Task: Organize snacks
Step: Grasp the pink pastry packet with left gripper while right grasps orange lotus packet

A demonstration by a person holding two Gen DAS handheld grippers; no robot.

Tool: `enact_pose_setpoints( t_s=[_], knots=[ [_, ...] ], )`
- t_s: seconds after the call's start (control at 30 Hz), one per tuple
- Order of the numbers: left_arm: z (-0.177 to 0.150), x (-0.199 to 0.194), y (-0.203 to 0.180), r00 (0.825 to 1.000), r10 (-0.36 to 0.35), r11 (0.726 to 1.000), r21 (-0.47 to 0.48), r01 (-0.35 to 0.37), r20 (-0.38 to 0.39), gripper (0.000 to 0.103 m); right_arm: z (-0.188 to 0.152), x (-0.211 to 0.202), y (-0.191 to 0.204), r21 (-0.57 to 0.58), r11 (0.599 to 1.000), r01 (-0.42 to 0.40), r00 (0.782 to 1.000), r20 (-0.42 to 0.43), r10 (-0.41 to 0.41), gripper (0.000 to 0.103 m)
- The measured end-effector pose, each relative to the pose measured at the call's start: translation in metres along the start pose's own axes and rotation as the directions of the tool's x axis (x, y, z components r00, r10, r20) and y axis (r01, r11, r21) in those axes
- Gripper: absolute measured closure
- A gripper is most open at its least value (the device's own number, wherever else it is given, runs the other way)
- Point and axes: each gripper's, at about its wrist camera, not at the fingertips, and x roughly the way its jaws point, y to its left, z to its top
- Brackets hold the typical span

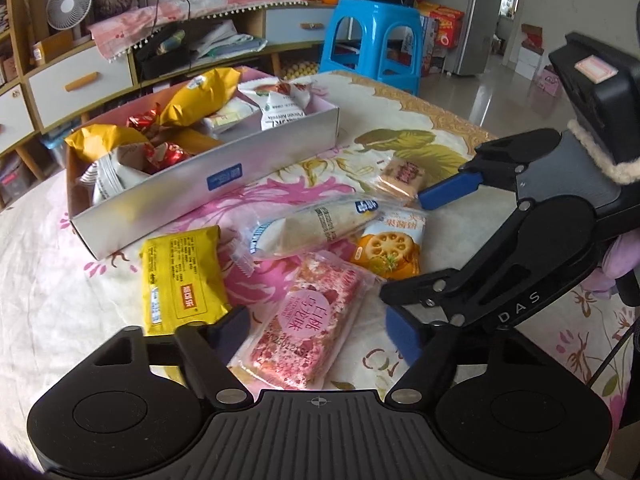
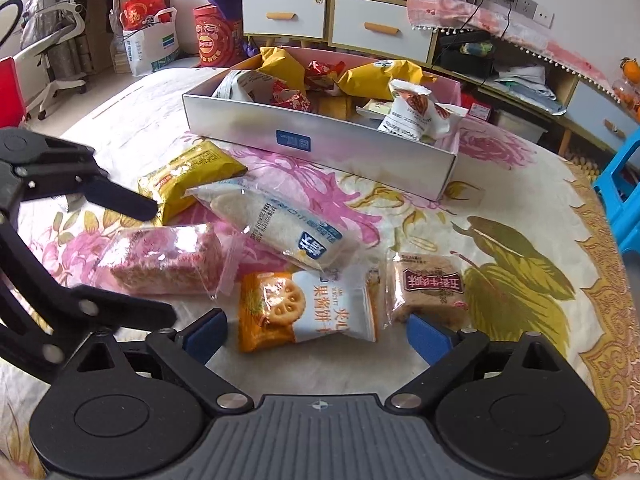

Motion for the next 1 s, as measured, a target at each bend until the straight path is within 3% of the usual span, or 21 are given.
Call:
enact_pose_setpoints(
  t_s=[0.27,0.4,0.47,0.53,0.57,0.67,0.77,1.0],
  knots=[
    [-0.001,0.003,0.001,1.000,-0.003,0.998,-0.061,0.001,-0.029,0.062,0.008,0.001,0.007,-0.024,0.999,-0.026,1.000,0.013,0.027,0.039],
    [-0.002,0.001,0.005,0.999,0.012,0.992,-0.125,-0.016,-0.034,0.069,0.010,0.001,0.012,-0.040,0.999,-0.029,0.999,0.016,0.029,0.044],
    [-0.003,-0.001,0.006,0.999,0.024,0.989,-0.148,-0.030,-0.038,0.072,0.011,-0.001,0.013,-0.040,0.998,-0.054,0.998,0.015,0.055,0.069],
    [-0.005,-0.003,0.006,0.998,0.040,0.986,-0.160,-0.046,-0.041,0.072,0.012,-0.002,0.016,-0.042,0.998,-0.057,0.998,0.009,0.057,0.073],
    [-0.005,-0.004,0.005,0.998,0.047,0.985,-0.164,-0.053,-0.042,0.073,0.012,-0.003,0.019,-0.050,0.997,-0.060,0.998,0.010,0.061,0.083],
    [-0.007,-0.008,0.005,0.997,0.065,0.982,-0.174,-0.072,-0.044,0.073,0.012,-0.005,0.024,-0.065,0.996,-0.063,0.998,0.005,0.064,0.096],
    [-0.010,-0.013,0.008,0.996,0.079,0.978,-0.191,-0.086,-0.045,0.073,0.012,-0.007,0.026,-0.070,0.995,-0.070,0.998,-0.001,0.070,0.102],
    [-0.018,-0.017,0.015,0.992,0.095,0.970,-0.217,-0.111,-0.082,0.073,0.010,-0.010,0.017,-0.025,0.997,-0.069,0.997,-0.044,0.068,0.098]
  ],
)
